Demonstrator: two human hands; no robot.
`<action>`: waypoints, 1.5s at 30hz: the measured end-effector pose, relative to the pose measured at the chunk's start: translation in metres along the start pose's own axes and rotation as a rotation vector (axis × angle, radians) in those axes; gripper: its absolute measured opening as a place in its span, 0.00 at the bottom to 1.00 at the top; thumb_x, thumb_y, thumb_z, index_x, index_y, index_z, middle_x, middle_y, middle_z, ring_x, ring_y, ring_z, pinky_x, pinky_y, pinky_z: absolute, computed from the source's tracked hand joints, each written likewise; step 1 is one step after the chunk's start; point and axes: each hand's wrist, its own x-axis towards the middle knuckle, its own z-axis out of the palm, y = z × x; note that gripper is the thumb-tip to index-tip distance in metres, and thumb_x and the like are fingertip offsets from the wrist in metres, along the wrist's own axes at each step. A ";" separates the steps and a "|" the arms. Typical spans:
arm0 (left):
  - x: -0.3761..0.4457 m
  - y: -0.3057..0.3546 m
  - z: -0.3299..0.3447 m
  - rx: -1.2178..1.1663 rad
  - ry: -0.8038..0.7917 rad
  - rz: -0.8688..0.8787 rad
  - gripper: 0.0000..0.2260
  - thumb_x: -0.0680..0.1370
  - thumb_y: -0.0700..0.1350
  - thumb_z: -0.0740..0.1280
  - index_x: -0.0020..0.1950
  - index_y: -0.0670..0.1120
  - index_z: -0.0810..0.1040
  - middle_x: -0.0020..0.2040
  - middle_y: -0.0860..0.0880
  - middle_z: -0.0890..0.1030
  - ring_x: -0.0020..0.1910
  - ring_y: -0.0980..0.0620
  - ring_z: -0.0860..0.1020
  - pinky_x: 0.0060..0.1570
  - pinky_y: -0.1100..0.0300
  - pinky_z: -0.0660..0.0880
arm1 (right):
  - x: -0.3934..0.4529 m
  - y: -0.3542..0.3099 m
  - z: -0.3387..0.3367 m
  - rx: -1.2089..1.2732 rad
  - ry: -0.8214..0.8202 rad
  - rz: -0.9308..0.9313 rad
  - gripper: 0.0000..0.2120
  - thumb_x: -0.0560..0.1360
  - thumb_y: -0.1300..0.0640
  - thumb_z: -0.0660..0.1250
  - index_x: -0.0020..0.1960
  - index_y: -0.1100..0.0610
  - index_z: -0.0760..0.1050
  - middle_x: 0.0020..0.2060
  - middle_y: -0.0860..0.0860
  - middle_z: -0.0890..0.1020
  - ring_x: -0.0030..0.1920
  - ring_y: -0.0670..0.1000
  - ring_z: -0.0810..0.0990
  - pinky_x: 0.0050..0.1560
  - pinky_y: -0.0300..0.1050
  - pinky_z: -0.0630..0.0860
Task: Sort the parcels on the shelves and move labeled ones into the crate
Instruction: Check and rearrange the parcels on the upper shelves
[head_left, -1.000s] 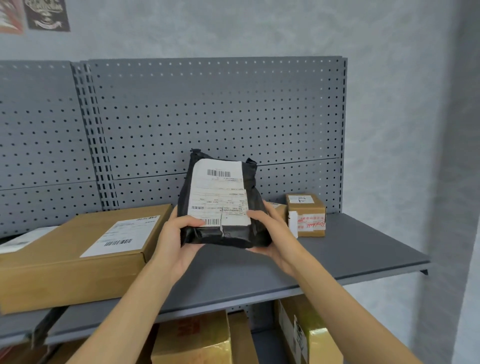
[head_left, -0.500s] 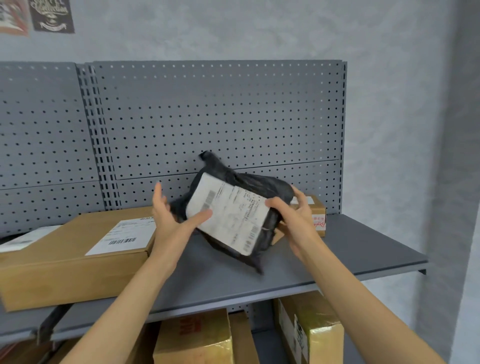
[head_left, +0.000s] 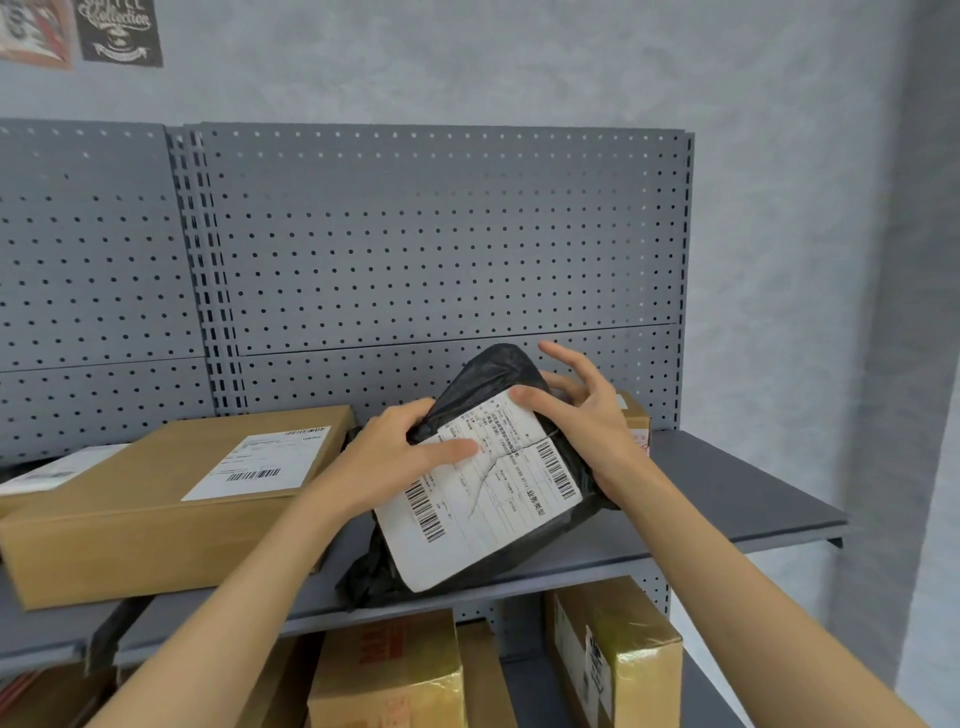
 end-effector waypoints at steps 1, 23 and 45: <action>0.000 0.001 0.000 -0.041 0.002 -0.001 0.11 0.70 0.55 0.72 0.49 0.54 0.79 0.45 0.55 0.84 0.42 0.57 0.82 0.45 0.54 0.78 | 0.000 -0.002 -0.001 0.007 0.021 -0.002 0.25 0.66 0.54 0.77 0.60 0.42 0.74 0.52 0.47 0.82 0.48 0.46 0.83 0.45 0.42 0.80; 0.015 -0.054 0.016 -0.460 0.237 -0.559 0.31 0.75 0.37 0.63 0.76 0.45 0.53 0.74 0.45 0.62 0.70 0.43 0.64 0.67 0.48 0.64 | -0.014 0.067 0.034 0.016 -0.194 0.455 0.36 0.74 0.59 0.69 0.76 0.50 0.56 0.72 0.54 0.68 0.69 0.54 0.70 0.68 0.54 0.69; 0.051 -0.102 0.035 0.558 -0.104 -0.429 0.16 0.77 0.36 0.53 0.63 0.44 0.71 0.69 0.39 0.65 0.73 0.37 0.52 0.71 0.47 0.53 | 0.033 0.116 0.056 -0.173 0.071 0.443 0.08 0.78 0.57 0.62 0.40 0.52 0.75 0.37 0.46 0.75 0.38 0.43 0.72 0.41 0.35 0.70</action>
